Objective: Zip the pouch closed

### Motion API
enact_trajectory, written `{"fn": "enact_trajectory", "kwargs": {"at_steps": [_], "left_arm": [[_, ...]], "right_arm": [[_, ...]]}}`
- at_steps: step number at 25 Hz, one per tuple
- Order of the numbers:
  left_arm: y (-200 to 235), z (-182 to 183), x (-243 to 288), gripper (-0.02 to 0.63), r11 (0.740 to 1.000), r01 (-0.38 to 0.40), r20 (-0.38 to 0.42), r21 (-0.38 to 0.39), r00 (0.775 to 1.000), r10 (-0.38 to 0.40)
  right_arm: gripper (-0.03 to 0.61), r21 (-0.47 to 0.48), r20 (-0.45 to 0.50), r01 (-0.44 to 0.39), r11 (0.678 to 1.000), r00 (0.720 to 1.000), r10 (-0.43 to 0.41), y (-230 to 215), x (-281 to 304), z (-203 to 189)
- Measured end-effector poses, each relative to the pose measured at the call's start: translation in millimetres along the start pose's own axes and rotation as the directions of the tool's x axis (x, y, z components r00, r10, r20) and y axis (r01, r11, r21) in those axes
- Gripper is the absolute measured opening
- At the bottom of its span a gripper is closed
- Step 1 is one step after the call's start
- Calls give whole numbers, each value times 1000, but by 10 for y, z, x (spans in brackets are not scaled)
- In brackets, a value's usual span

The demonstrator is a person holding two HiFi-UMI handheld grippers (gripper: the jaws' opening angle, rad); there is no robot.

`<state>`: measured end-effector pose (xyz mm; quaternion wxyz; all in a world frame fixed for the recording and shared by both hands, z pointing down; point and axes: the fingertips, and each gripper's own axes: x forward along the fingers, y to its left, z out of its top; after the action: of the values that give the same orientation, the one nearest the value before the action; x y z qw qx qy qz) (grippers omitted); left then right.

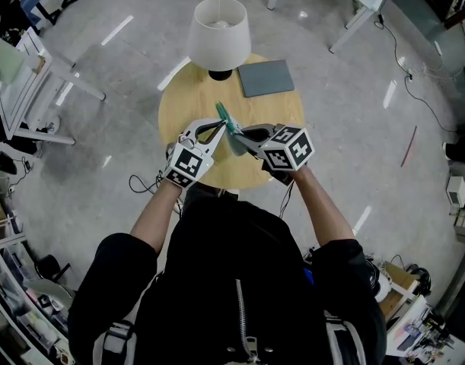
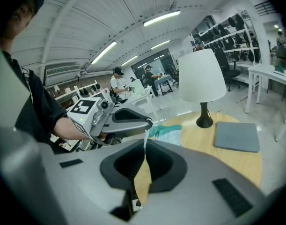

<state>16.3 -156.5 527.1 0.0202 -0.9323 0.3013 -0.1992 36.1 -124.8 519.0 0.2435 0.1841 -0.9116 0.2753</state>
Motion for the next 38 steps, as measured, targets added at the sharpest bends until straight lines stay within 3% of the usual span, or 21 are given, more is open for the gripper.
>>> {"fn": "enact_trajectory", "kwargs": {"at_steps": [16,20,25,38], "left_arm": [[-47,-44,51,9,1000,-2,4,-13,1000,2],[187,-104,-42,6,996,-70,-26,-56,997,68],[162,-114,-74,8,998,-53,-40,-24,998,52],[411,-303,-161,6,987,-125,-77,-99,990,118]], "right_arm": [[14,16,1,1,1000,1000,-1,-2,-2,-81],[12,8,2,-10,1000,1000,10,30,-30,-106],[12,28,3,-13,1000,1000,13,7,-75,-175],[13,33,9,-22,999,1000,22,10,-107,-196]]}}
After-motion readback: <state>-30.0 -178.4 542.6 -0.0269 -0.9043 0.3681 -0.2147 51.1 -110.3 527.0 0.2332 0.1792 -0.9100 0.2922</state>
